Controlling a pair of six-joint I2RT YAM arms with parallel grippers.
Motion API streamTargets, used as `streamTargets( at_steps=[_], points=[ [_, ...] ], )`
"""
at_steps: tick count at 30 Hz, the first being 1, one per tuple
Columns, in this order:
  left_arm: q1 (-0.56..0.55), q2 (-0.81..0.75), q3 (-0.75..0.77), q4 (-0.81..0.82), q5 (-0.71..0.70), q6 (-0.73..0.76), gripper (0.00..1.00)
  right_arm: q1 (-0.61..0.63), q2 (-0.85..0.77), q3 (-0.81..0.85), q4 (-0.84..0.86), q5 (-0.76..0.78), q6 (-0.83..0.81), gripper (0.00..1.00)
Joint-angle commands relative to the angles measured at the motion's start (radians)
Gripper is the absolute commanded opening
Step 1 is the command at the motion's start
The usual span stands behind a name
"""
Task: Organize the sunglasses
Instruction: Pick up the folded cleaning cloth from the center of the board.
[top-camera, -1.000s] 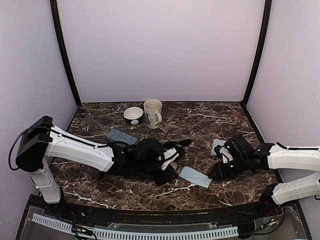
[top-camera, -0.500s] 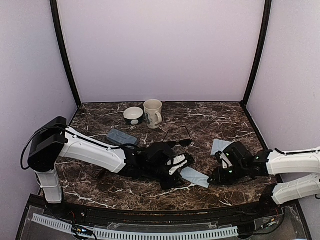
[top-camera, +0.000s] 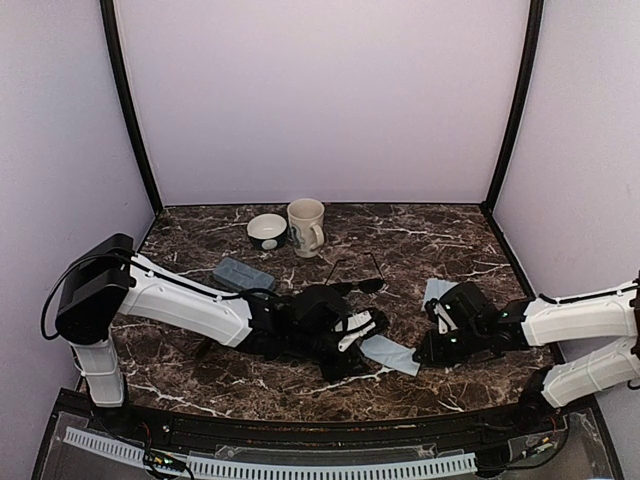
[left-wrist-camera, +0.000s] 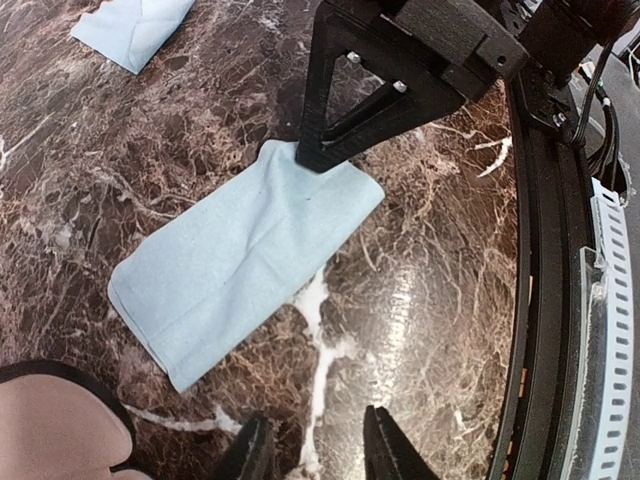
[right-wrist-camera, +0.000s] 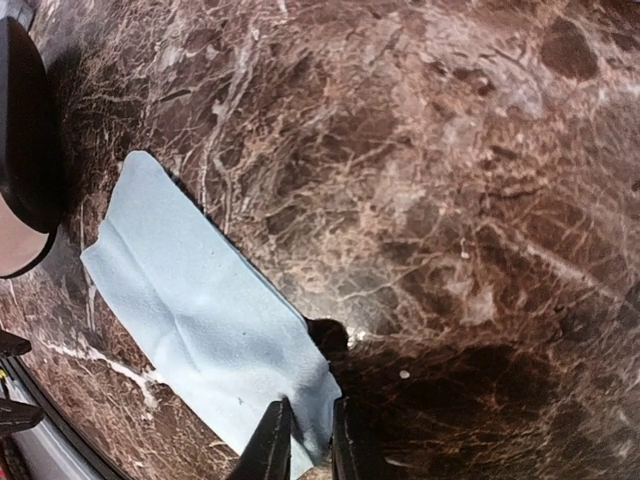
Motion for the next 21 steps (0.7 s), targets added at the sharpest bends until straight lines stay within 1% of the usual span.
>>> streamTargets(
  at_steps=[1,5,7,10,12,15,19,21],
  points=[
    [-0.005,-0.004,0.007,-0.021,-0.015,0.014,0.31,-0.013,0.024,0.035,-0.009,0.076,-0.032,0.15],
    [-0.005,-0.004,0.007,-0.030,-0.028,0.021,0.31,-0.048,0.048,0.075,-0.035,0.098,-0.083,0.14],
    [-0.006,-0.004,0.006,-0.034,-0.033,0.023,0.31,-0.060,0.065,0.099,-0.053,0.110,-0.108,0.15],
    [-0.005,-0.004,0.008,-0.035,-0.038,0.026,0.31,-0.075,0.083,0.130,-0.082,0.129,-0.134,0.21],
    [-0.006,-0.003,0.007,-0.033,-0.044,0.029,0.31,-0.080,0.081,0.142,-0.103,0.140,-0.140,0.29],
    [-0.004,0.007,0.019,-0.030,-0.048,0.037,0.31,-0.080,0.050,0.139,-0.135,0.147,-0.136,0.38],
    [-0.005,0.037,0.052,-0.031,-0.032,0.050,0.32,-0.080,-0.030,0.101,-0.156,0.120,-0.104,0.41],
    [-0.005,0.055,0.075,-0.040,-0.024,0.066,0.31,-0.079,-0.070,0.071,-0.151,0.090,-0.083,0.38]
  ],
)
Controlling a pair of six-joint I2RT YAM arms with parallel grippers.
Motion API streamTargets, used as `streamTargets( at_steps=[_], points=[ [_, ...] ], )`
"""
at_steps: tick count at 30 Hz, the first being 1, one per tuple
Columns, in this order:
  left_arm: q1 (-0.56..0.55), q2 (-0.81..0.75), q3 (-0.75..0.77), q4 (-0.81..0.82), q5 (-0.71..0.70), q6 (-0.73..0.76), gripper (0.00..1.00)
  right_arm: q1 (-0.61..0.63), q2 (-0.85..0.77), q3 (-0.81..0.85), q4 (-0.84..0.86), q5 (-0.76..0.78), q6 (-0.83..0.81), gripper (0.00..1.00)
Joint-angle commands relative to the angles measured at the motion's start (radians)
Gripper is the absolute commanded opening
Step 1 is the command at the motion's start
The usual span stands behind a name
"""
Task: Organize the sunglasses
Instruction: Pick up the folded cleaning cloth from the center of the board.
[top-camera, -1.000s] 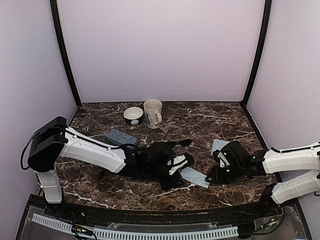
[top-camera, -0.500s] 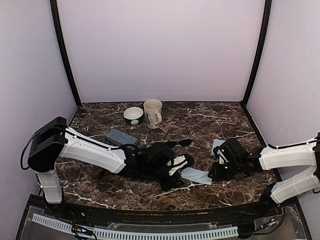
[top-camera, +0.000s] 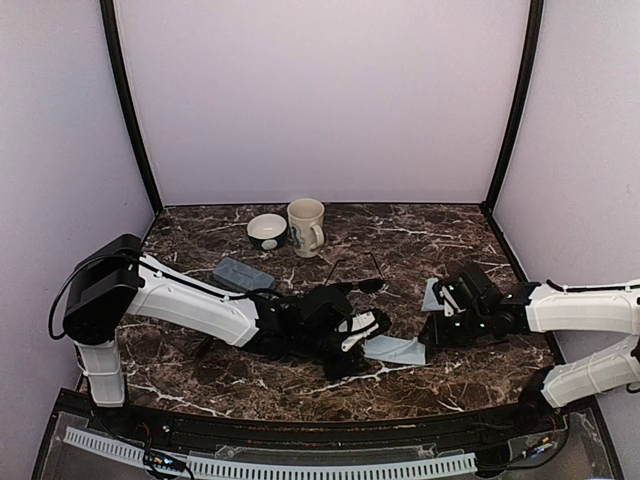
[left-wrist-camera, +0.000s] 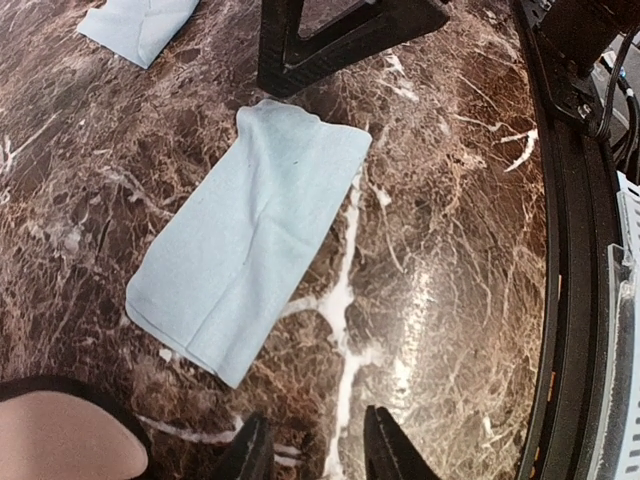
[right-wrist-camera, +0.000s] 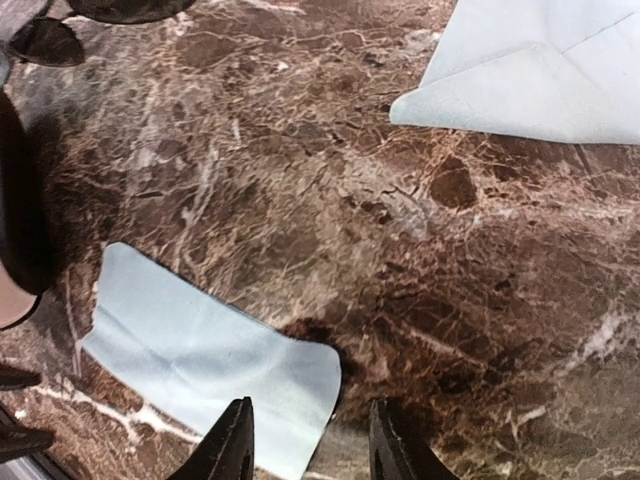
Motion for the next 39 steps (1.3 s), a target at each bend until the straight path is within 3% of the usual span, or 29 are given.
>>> streamTargets(
  at_steps=[1,9,29,39],
  points=[
    [-0.004,0.036,0.061,-0.030,0.013,0.045,0.31,-0.002,-0.091,-0.057,-0.014,-0.043,0.044,0.36],
    [0.002,0.117,0.173,-0.142,-0.012,0.106,0.25,0.006,-0.159,-0.153,0.055,-0.134,0.103,0.30],
    [0.020,0.162,0.175,-0.148,-0.107,0.114,0.24,0.059,-0.083,-0.190,0.156,-0.182,0.140,0.21],
    [0.020,0.168,0.175,-0.150,-0.093,0.121,0.05,0.063,-0.083,-0.167,0.150,-0.181,0.137,0.09]
  ],
)
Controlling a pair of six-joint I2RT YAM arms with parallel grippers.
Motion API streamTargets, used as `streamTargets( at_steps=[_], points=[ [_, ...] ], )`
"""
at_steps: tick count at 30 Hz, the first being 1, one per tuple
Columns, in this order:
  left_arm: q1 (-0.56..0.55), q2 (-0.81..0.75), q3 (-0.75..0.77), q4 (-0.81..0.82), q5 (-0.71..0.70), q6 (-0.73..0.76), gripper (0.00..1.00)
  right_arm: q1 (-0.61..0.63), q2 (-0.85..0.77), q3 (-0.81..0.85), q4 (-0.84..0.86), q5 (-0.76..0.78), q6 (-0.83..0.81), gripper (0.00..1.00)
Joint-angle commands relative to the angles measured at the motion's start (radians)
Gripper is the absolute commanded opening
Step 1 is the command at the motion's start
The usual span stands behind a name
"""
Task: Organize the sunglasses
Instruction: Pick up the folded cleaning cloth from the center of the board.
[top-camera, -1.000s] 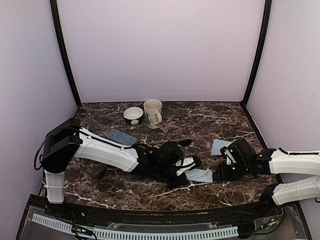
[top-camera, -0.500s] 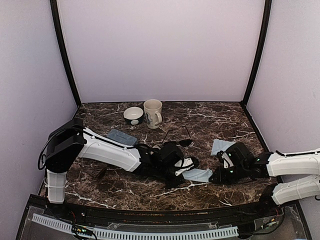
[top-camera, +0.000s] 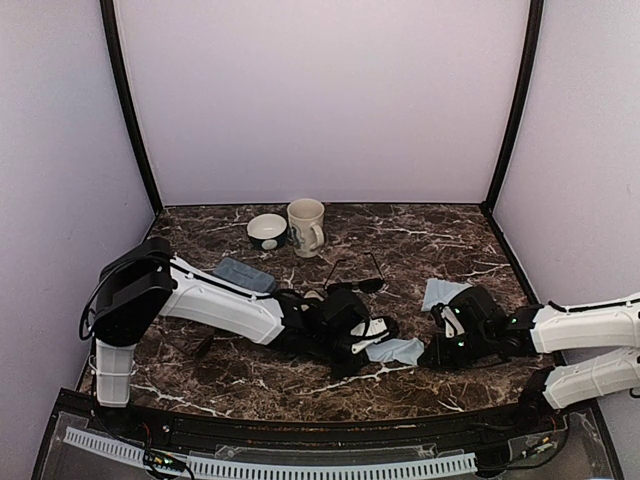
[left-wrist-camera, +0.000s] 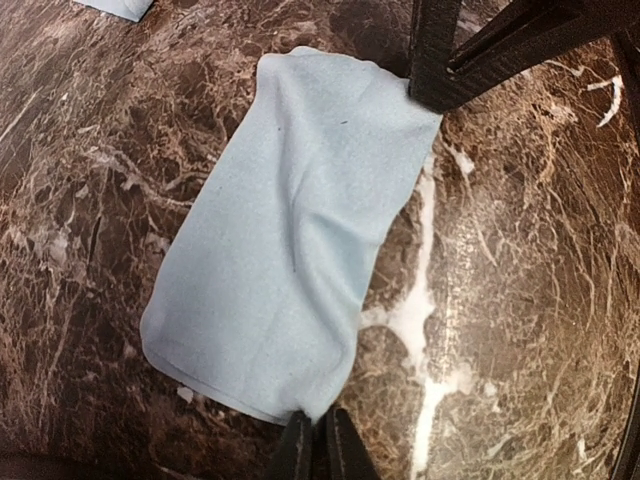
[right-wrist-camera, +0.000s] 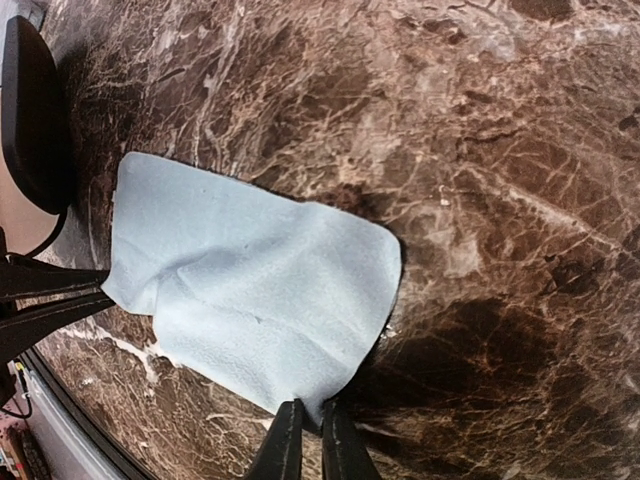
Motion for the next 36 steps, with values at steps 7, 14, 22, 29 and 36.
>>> streamTargets(
  at_steps=[7,14,22,29,36],
  points=[
    [0.005,0.004,0.052,-0.078,-0.002,0.012,0.00,0.008,-0.019,0.049,-0.037,-0.004,-0.024,0.05],
    [0.013,-0.058,0.079,-0.140,0.065,-0.016,0.00,0.008,-0.048,0.121,-0.135,-0.028,-0.085,0.01],
    [0.047,-0.090,0.142,-0.252,0.144,-0.048,0.00,-0.001,-0.067,0.183,-0.198,-0.044,-0.115,0.00],
    [0.084,-0.067,0.171,-0.278,0.208,-0.081,0.00,-0.029,-0.042,0.170,-0.203,-0.054,-0.111,0.01],
    [0.118,-0.024,0.215,-0.304,0.239,-0.130,0.00,-0.107,-0.042,0.151,-0.171,-0.077,-0.109,0.02]
  ],
)
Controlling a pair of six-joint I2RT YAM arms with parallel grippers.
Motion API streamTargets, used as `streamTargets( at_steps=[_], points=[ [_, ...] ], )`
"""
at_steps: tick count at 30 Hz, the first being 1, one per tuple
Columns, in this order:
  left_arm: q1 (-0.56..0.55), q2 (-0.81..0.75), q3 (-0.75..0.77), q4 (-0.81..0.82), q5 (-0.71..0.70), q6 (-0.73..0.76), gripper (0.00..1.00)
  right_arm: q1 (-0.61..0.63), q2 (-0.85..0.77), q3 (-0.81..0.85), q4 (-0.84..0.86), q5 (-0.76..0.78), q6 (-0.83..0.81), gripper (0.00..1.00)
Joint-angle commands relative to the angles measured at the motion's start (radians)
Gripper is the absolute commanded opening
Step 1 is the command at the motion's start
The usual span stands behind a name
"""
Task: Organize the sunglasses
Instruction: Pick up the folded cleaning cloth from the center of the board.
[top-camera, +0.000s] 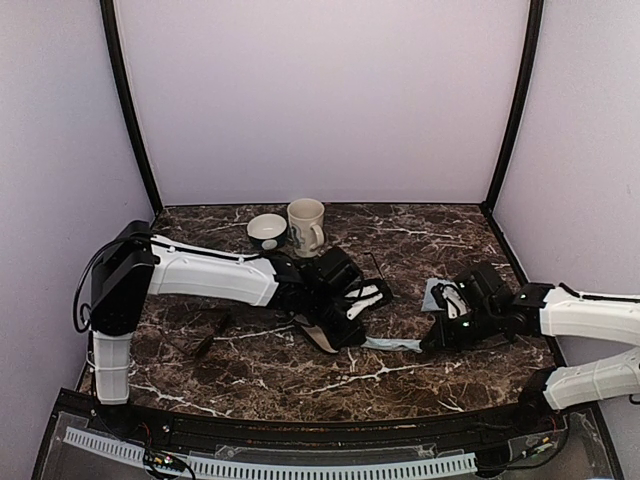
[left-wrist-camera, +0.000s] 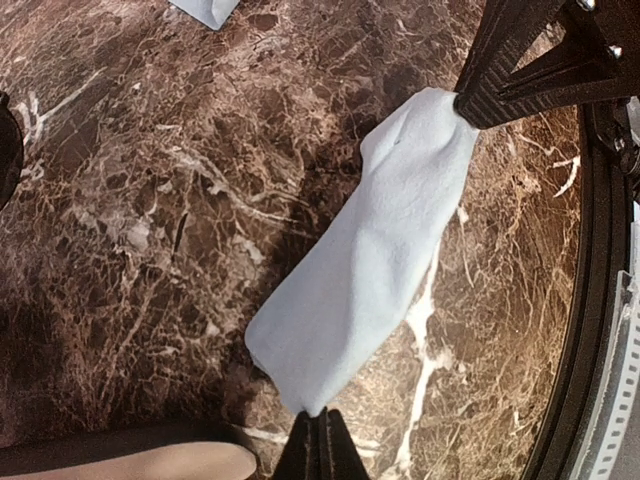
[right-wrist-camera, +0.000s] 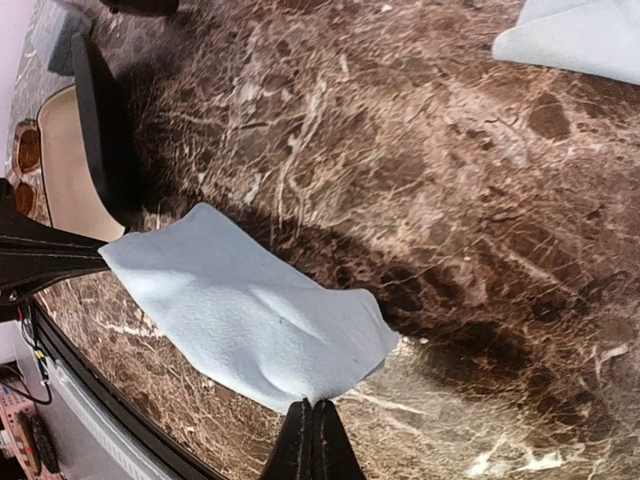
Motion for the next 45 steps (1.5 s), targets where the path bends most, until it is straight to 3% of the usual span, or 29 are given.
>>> streamTargets(
  at_steps=[1,11,24,36,45],
  points=[
    [0.016,0.018,0.057,-0.041,0.046,-0.042,0.00,-0.056,0.003,-0.017,0.046,-0.036,-0.004,0.02],
    [0.028,0.099,0.198,-0.072,0.040,-0.074,0.00,-0.168,0.059,-0.028,0.147,-0.127,-0.016,0.03],
    [0.036,0.042,0.208,-0.101,0.005,-0.080,0.00,-0.206,0.022,-0.016,0.138,-0.179,-0.024,0.08],
    [0.036,0.029,0.150,-0.048,0.019,-0.097,0.00,-0.209,-0.006,-0.011,0.152,-0.123,-0.064,0.37],
    [0.037,0.063,0.164,-0.044,0.016,-0.087,0.00,-0.208,-0.069,-0.023,0.138,-0.032,-0.143,0.46]
  ],
)
